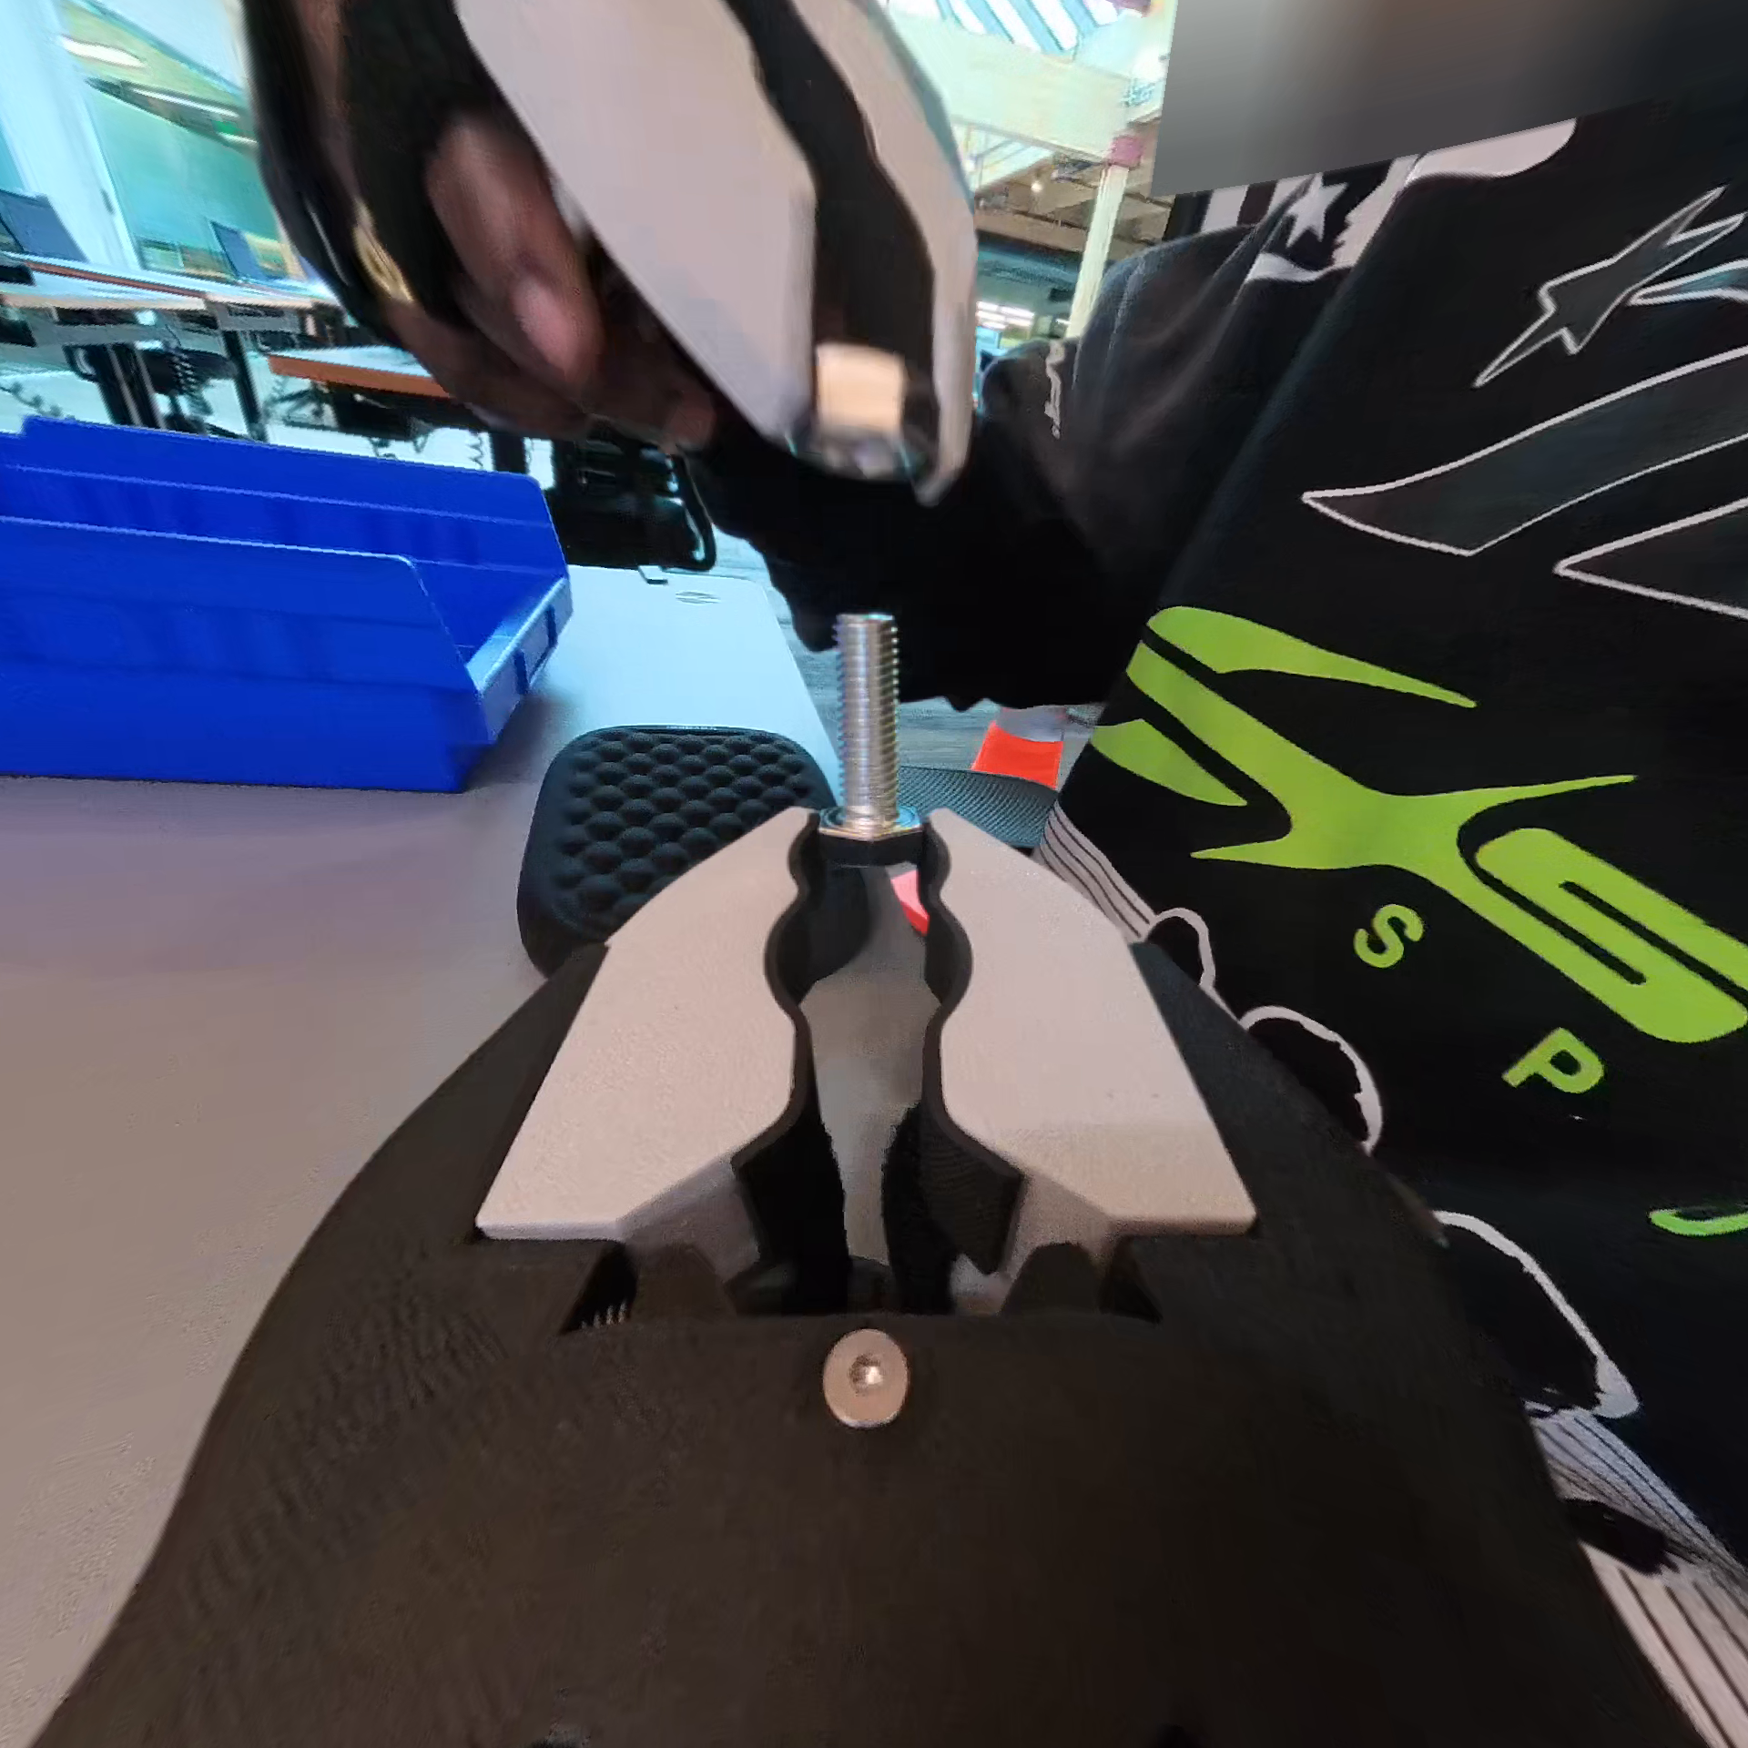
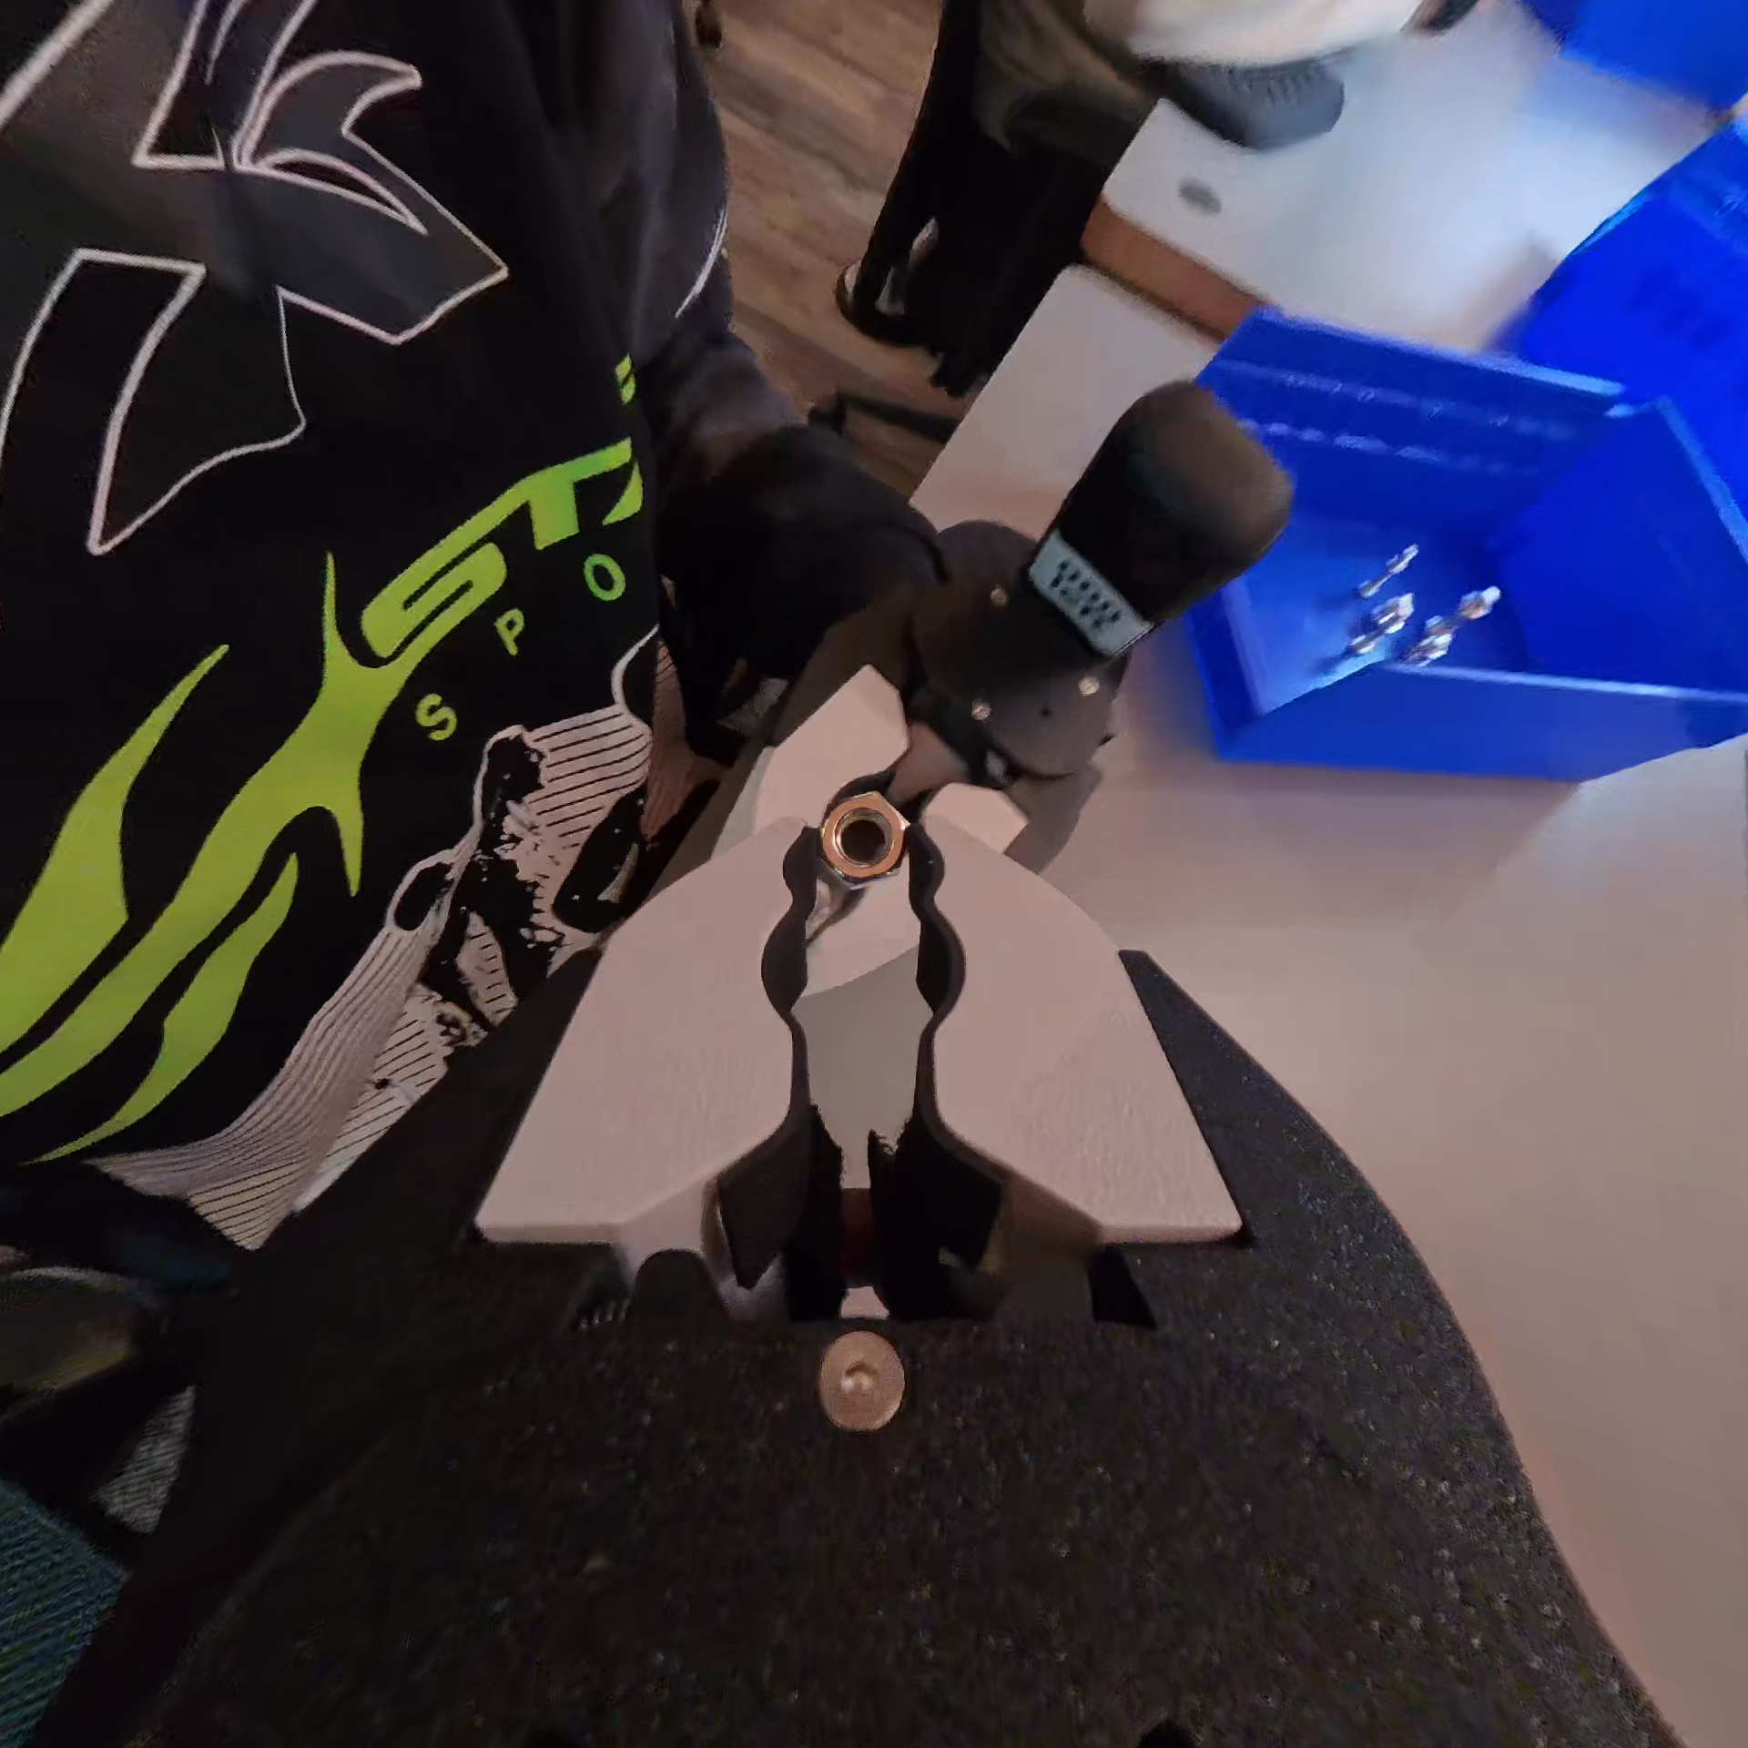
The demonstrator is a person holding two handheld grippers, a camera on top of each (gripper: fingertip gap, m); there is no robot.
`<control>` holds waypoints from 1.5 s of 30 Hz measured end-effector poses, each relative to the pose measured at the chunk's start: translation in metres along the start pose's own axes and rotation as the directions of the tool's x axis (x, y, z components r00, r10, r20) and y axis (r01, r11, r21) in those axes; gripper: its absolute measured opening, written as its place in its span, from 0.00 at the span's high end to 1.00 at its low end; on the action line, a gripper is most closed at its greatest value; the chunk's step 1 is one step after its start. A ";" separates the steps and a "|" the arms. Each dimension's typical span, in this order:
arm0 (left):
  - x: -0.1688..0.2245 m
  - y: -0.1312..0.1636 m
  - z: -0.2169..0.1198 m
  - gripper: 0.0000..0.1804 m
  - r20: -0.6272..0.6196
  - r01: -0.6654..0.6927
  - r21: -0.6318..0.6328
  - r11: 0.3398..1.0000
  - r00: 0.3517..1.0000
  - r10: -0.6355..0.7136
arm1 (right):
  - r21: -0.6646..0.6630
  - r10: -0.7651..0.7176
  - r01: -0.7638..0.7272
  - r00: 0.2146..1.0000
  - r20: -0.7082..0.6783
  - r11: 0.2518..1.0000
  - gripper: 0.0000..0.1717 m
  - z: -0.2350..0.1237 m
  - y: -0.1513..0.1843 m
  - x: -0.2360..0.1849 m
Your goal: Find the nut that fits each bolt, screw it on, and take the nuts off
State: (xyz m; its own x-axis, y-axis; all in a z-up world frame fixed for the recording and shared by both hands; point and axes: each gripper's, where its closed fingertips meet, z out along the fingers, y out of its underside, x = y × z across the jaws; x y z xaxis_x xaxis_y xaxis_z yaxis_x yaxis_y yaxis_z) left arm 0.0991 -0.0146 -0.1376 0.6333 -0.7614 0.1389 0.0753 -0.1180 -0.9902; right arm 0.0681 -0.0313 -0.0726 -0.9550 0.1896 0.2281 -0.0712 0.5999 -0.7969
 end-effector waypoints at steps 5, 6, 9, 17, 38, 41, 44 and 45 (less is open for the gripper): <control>-0.010 -0.004 -0.004 0.90 0.082 -0.034 0.028 0.999 0.996 0.032 | -0.013 0.045 -0.048 0.981 -0.189 0.999 0.89 -0.040 0.000 0.030; -0.015 -0.006 -0.006 0.90 0.118 -0.048 0.039 0.998 0.992 0.043 | -0.027 0.072 -0.081 0.966 -0.248 0.996 0.89 -0.053 0.006 0.036; -0.024 -0.014 -0.014 0.90 0.201 -0.088 0.082 0.993 0.977 0.070 | -0.057 0.195 -0.241 0.885 -0.423 0.969 0.89 -0.101 0.040 0.050; -0.045 -0.030 -0.037 0.90 0.378 -0.129 0.177 0.976 0.924 0.054 | -0.092 0.473 -0.747 0.505 -0.722 0.658 0.89 -0.200 0.205 0.025; -0.054 -0.028 -0.040 0.90 0.407 -0.105 0.178 0.978 0.913 0.024 | -0.186 0.610 -0.953 0.297 -0.735 0.241 0.81 -0.178 0.309 -0.012; -0.054 -0.028 -0.039 0.90 0.396 -0.098 0.179 0.979 0.918 0.020 | -0.065 0.550 -0.934 0.261 -0.793 0.350 0.80 -0.194 0.285 -0.001; -0.054 -0.025 -0.035 0.90 0.390 -0.095 0.157 0.983 0.920 0.027 | 0.090 0.531 -0.829 0.266 -0.805 0.553 0.79 -0.195 0.236 0.017; -0.054 -0.024 -0.035 0.90 0.390 -0.091 0.154 0.984 0.921 0.024 | 0.142 0.536 -0.773 0.283 -0.795 0.619 0.79 -0.191 0.215 0.022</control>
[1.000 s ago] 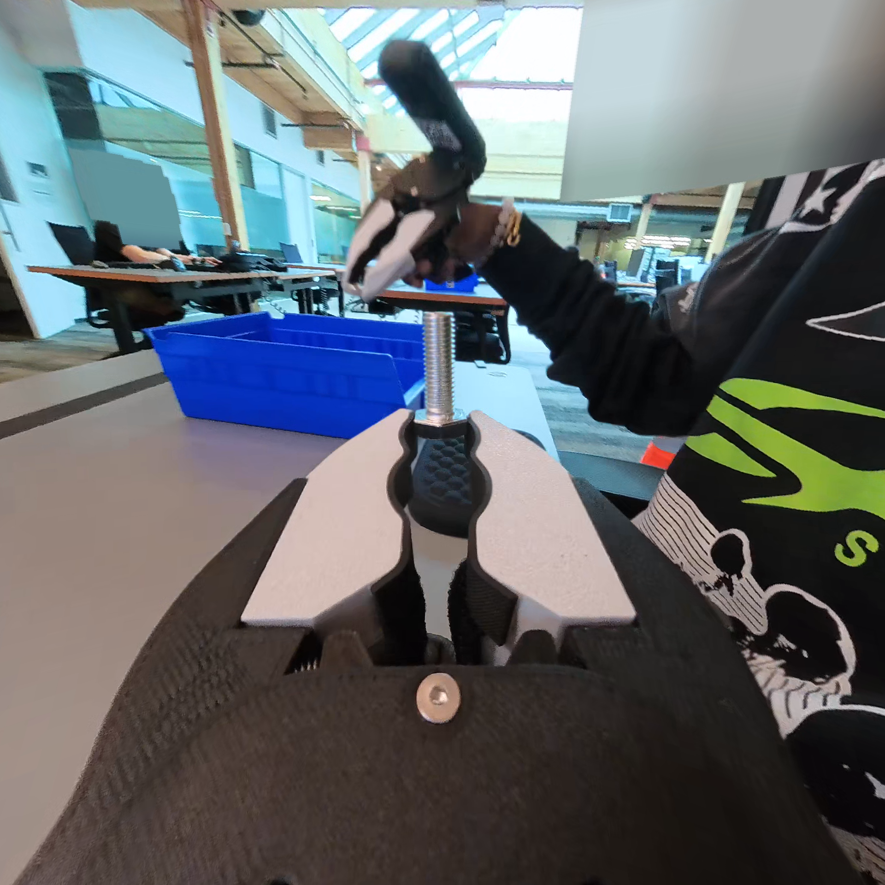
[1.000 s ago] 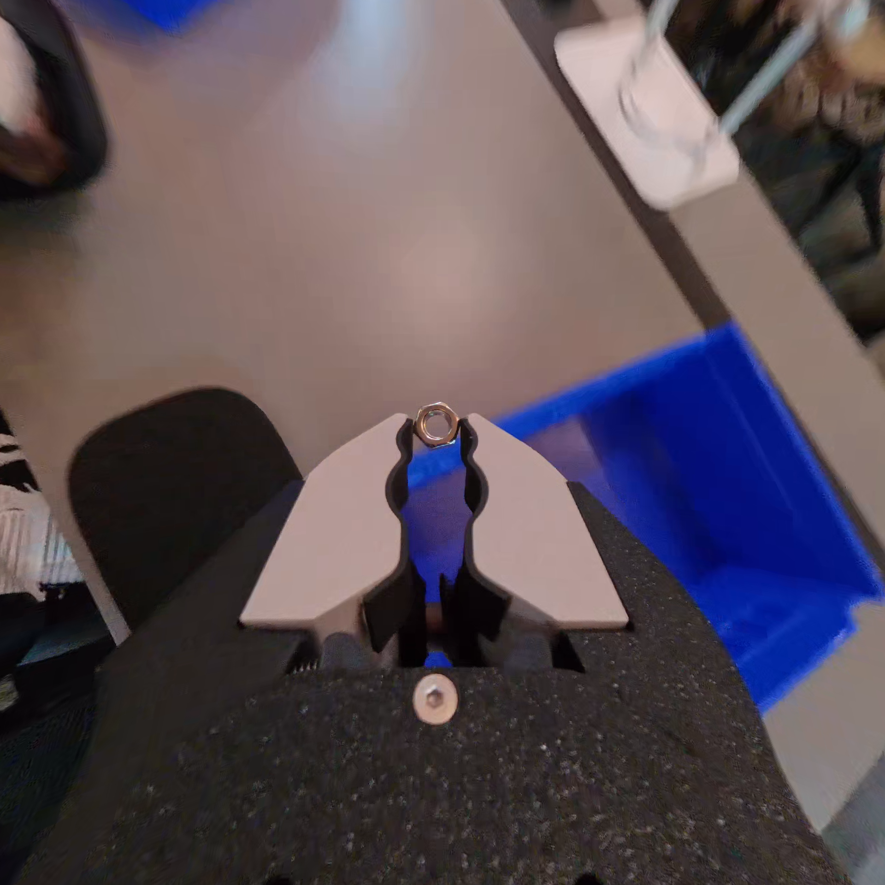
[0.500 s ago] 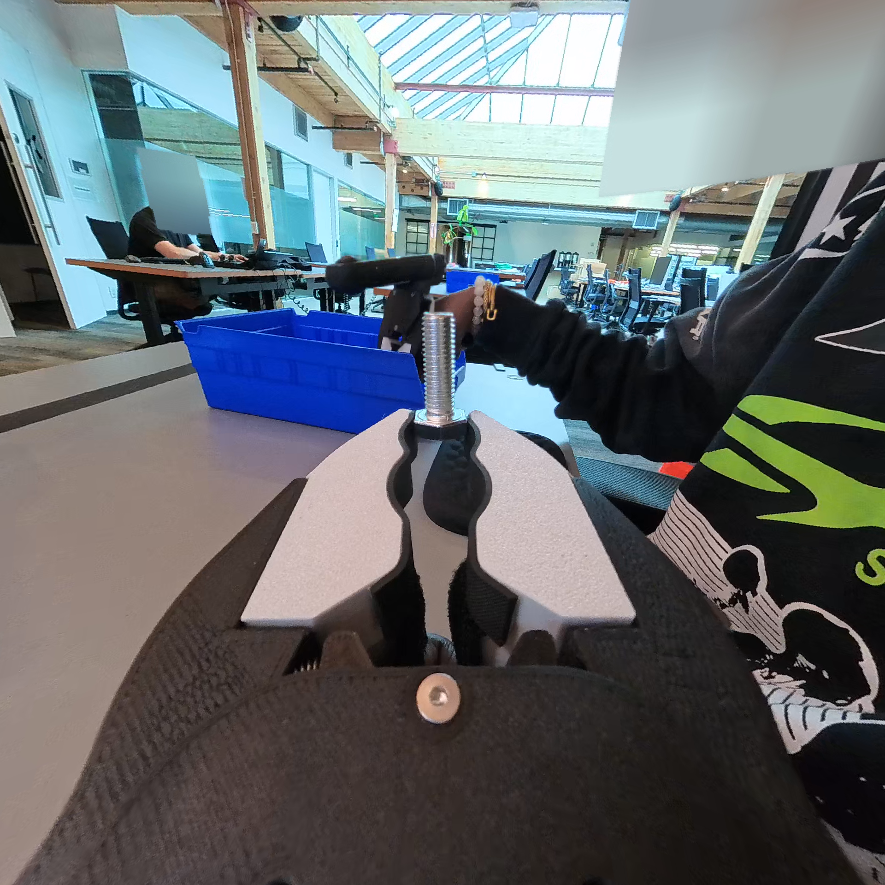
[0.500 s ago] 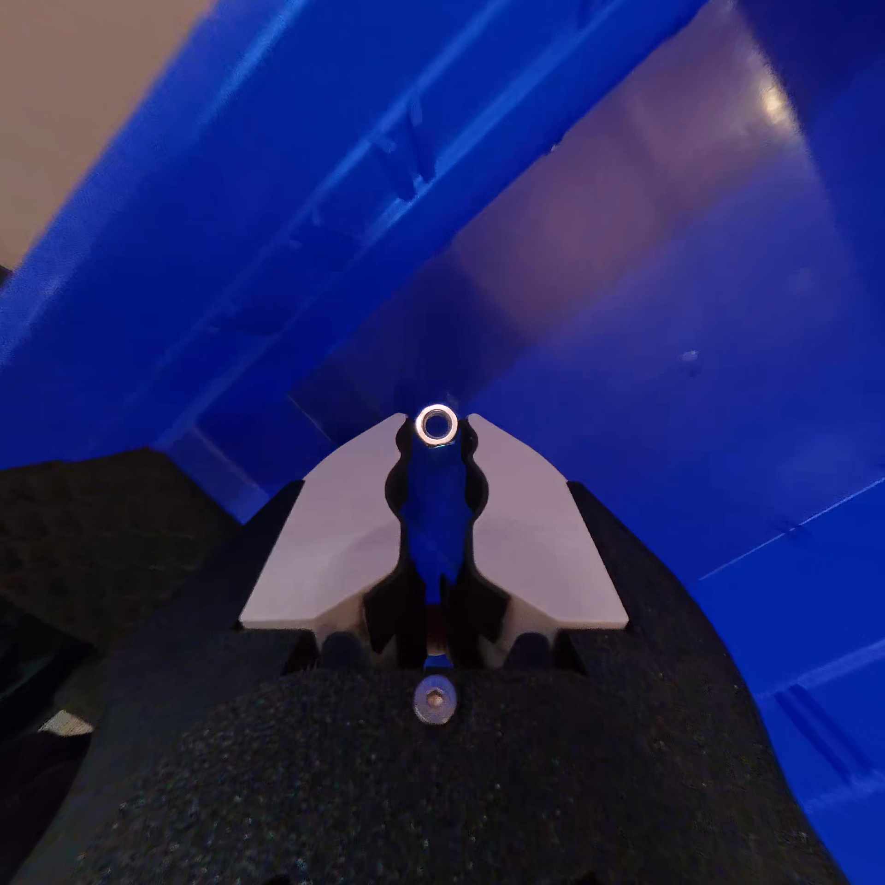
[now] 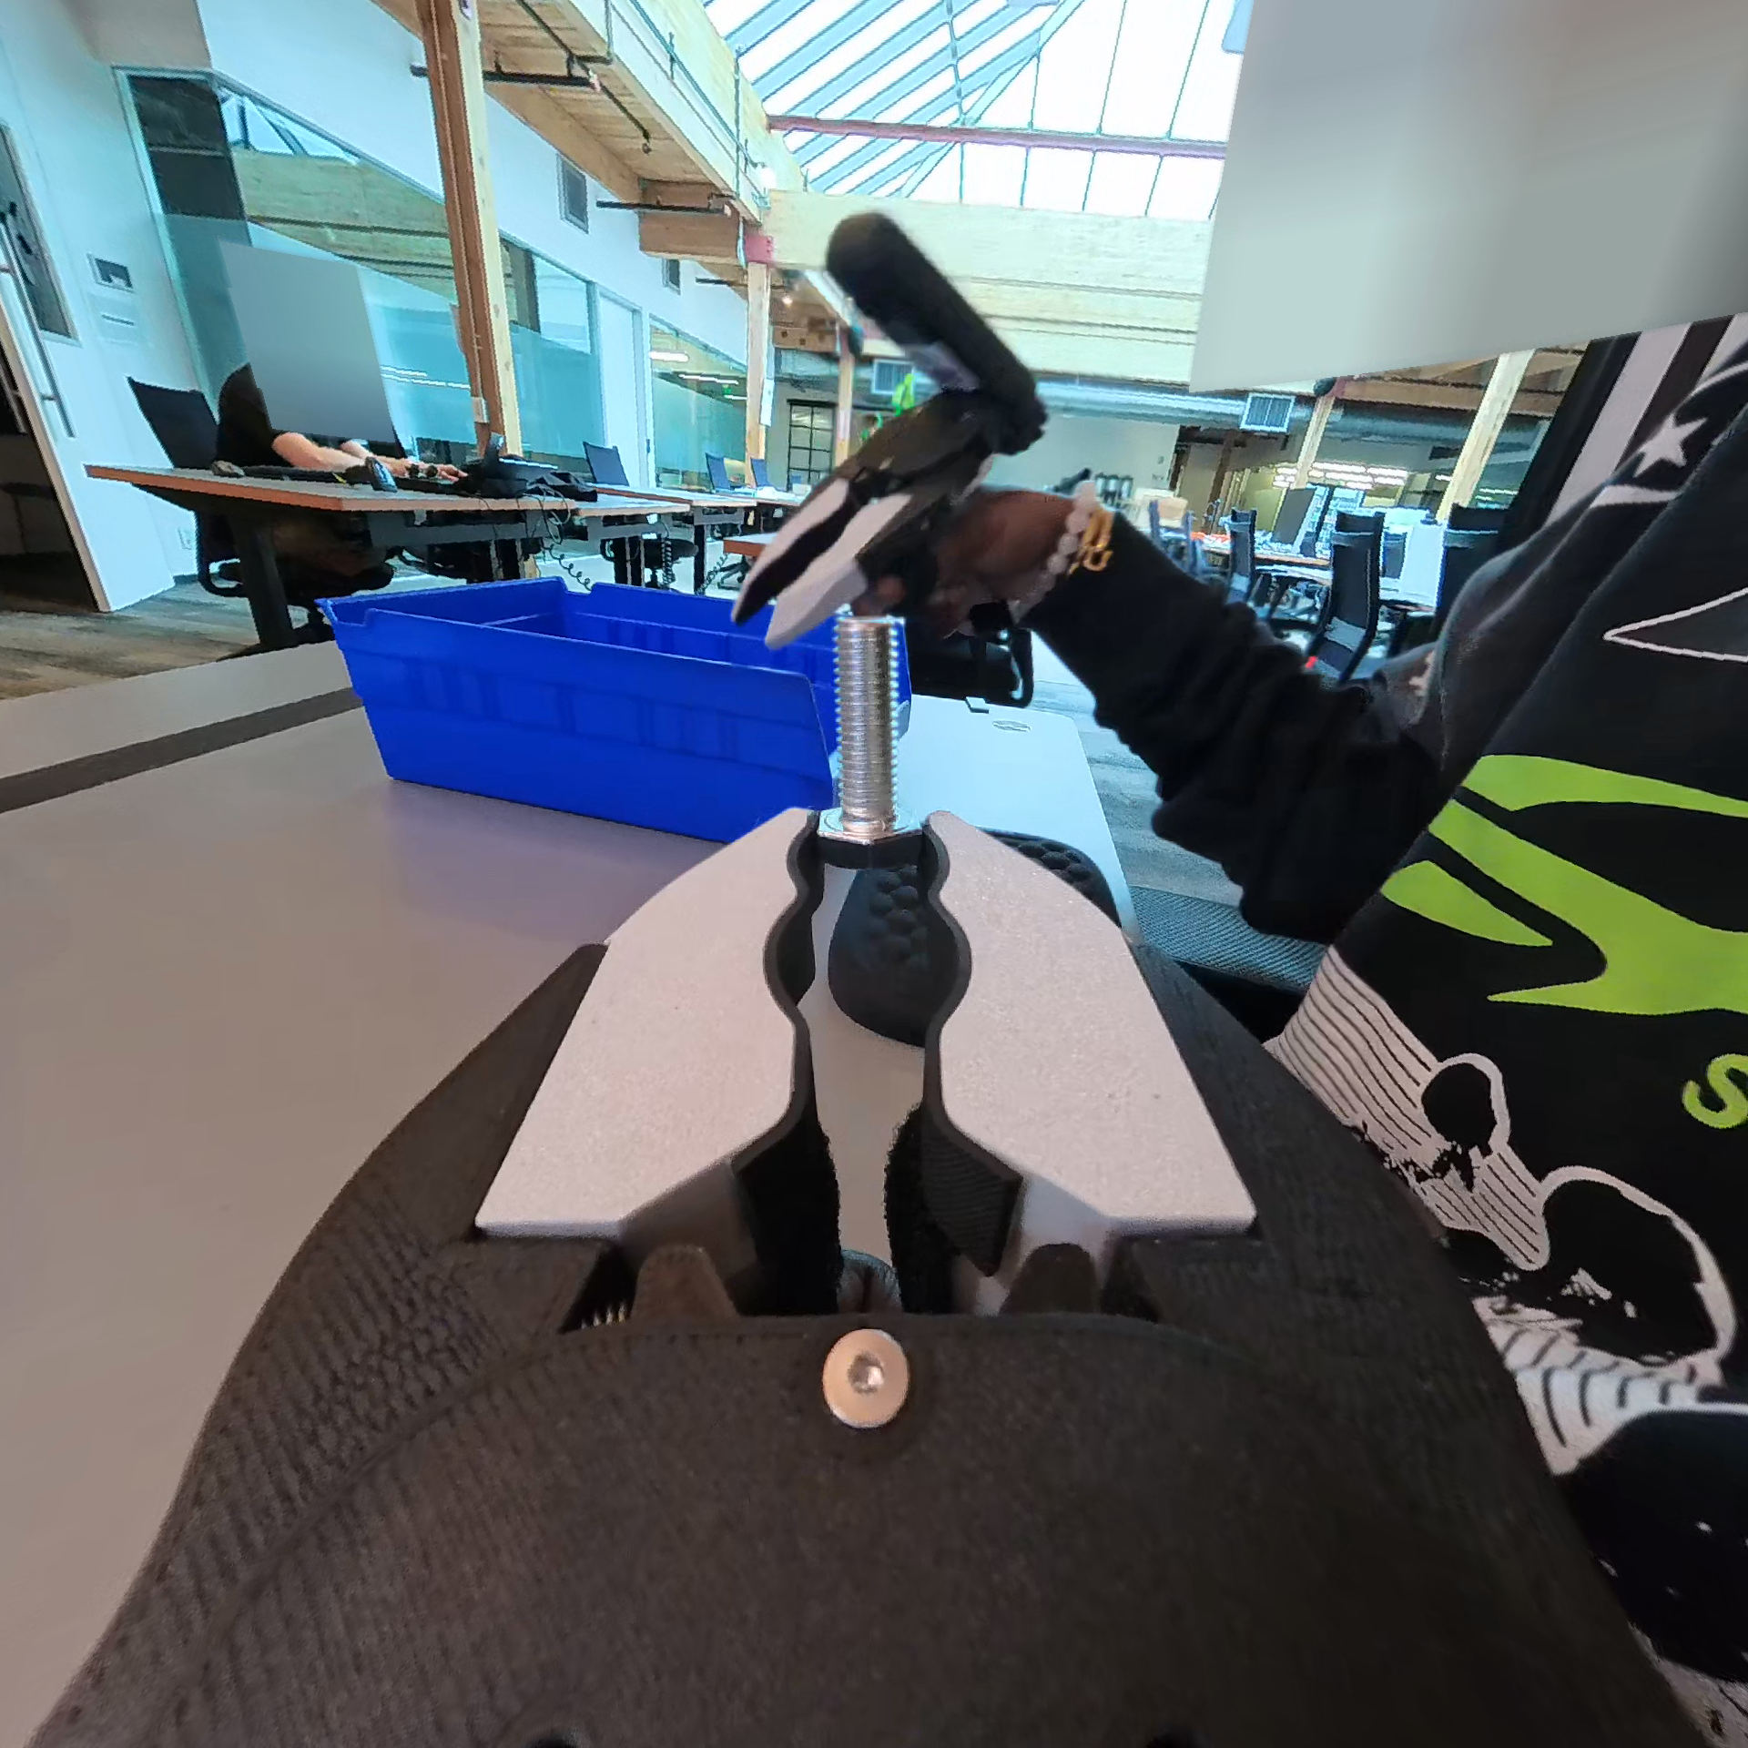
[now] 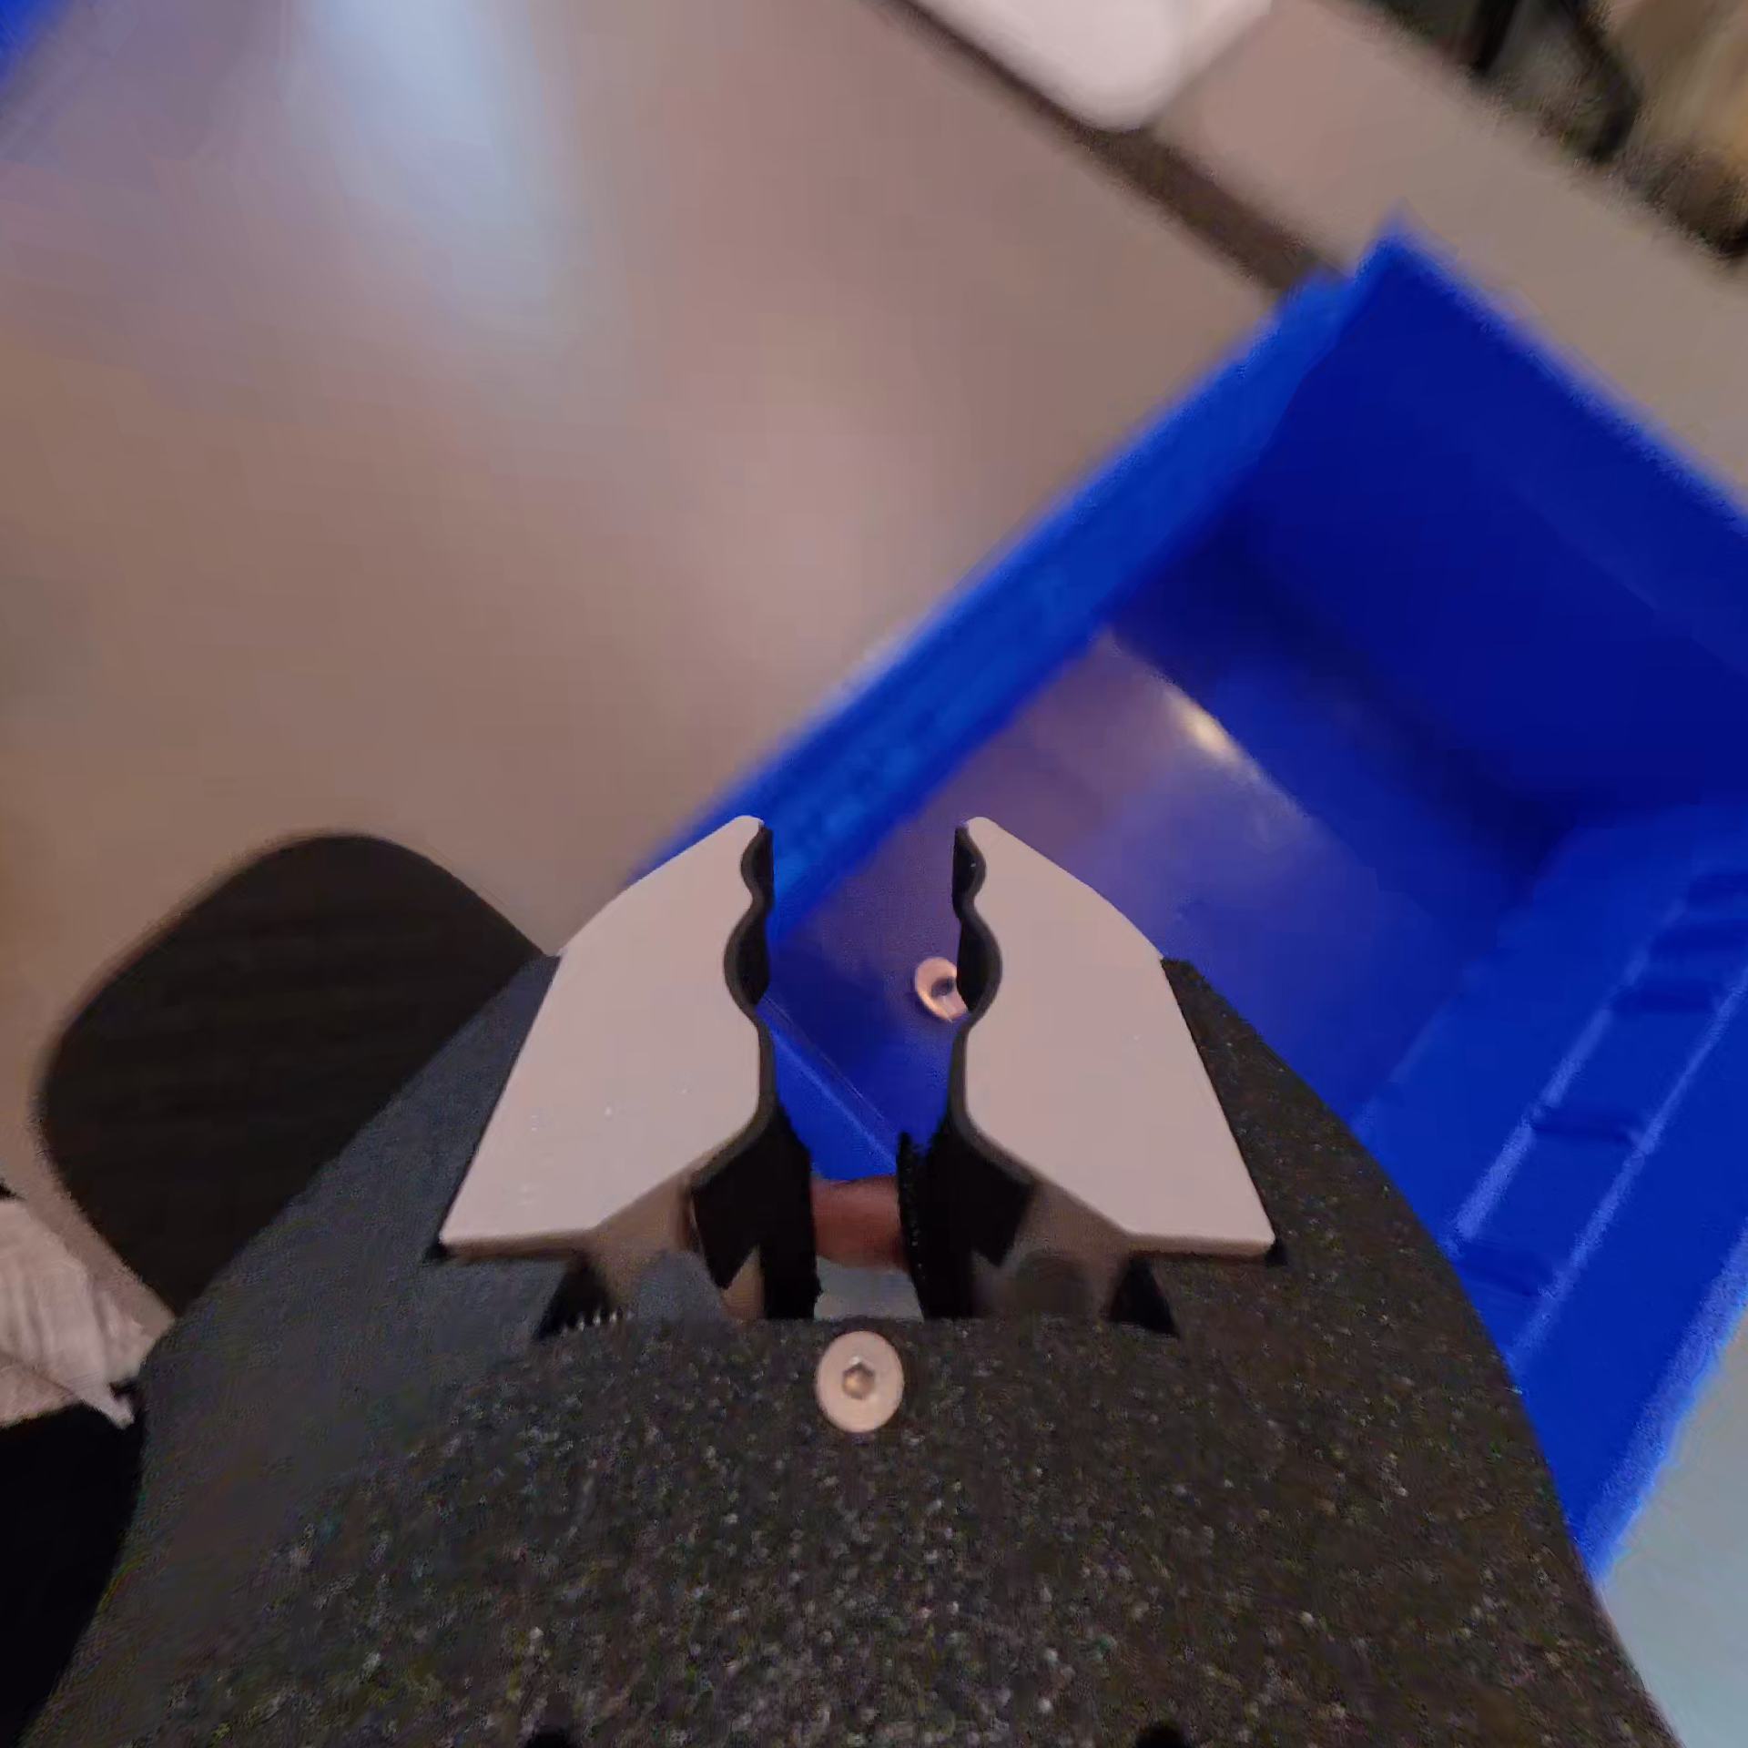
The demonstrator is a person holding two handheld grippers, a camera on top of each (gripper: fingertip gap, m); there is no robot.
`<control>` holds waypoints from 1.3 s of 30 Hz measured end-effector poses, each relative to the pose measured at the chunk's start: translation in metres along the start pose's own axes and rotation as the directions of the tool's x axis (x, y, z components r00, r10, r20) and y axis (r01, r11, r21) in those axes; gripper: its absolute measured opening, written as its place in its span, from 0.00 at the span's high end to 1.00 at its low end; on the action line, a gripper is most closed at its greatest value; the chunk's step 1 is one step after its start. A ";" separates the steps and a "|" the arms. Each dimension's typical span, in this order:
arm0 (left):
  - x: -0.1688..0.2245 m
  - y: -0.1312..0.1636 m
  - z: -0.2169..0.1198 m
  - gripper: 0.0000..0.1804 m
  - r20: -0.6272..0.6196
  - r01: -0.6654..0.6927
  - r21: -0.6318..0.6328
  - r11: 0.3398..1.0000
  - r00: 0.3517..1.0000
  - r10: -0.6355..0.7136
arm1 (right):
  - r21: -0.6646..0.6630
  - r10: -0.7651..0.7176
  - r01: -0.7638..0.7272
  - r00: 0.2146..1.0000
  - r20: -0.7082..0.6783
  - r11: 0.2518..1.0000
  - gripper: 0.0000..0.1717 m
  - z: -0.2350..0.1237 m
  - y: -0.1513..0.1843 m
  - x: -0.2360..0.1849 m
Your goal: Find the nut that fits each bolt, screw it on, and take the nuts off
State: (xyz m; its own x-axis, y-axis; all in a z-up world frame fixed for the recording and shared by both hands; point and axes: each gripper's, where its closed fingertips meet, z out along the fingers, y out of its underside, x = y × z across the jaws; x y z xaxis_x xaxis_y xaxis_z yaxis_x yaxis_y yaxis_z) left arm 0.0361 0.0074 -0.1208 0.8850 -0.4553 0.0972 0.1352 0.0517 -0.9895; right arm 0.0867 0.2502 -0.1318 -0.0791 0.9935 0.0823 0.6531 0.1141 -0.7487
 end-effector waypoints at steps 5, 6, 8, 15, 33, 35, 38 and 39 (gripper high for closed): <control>0.001 0.002 0.002 0.90 -0.010 0.001 -0.018 1.000 1.000 -0.001 | 0.453 -0.149 0.002 0.946 0.289 0.891 0.80 -0.027 -0.079 -0.107; 0.001 0.003 0.002 0.90 -0.007 -0.002 -0.021 1.000 1.000 0.002 | 0.500 -0.195 -0.014 0.910 0.365 0.866 0.80 -0.028 -0.089 -0.132; 0.001 0.003 0.002 0.90 -0.003 -0.006 -0.023 1.000 1.000 0.006 | 0.518 -0.249 -0.042 0.842 0.479 0.855 0.82 -0.020 -0.099 -0.172; 0.003 0.004 0.002 0.90 -0.008 -0.011 -0.030 0.999 1.000 0.011 | 0.442 -0.342 0.051 0.713 0.613 0.896 0.85 0.023 -0.097 -0.240; -0.005 -0.003 -0.003 0.81 0.050 0.055 0.030 0.998 0.997 -0.056 | 0.424 -0.220 0.101 0.945 0.241 0.900 0.94 -0.006 -0.111 -0.133; -0.006 -0.002 -0.003 0.81 0.056 0.057 0.024 0.998 0.997 -0.058 | 0.385 -0.148 0.108 0.986 0.078 0.917 0.94 -0.012 -0.110 -0.081; -0.007 -0.001 -0.002 0.81 0.057 0.075 0.020 0.997 0.995 -0.076 | 0.335 -0.001 0.030 0.996 -0.086 0.942 0.94 -0.010 -0.100 -0.006; -0.007 -0.001 -0.002 0.81 0.053 0.083 0.021 0.996 0.995 -0.084 | 0.311 0.042 -0.002 0.992 -0.123 0.950 0.94 -0.005 -0.094 0.016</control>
State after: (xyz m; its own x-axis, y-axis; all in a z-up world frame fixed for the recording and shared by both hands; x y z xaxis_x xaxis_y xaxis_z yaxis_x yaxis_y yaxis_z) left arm 0.0286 0.0089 -0.1208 0.8929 -0.4101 0.1858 0.2177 0.0321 -0.9755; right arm 0.0278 0.2559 -0.0572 0.0410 0.9905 0.1310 0.3868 0.1052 -0.9161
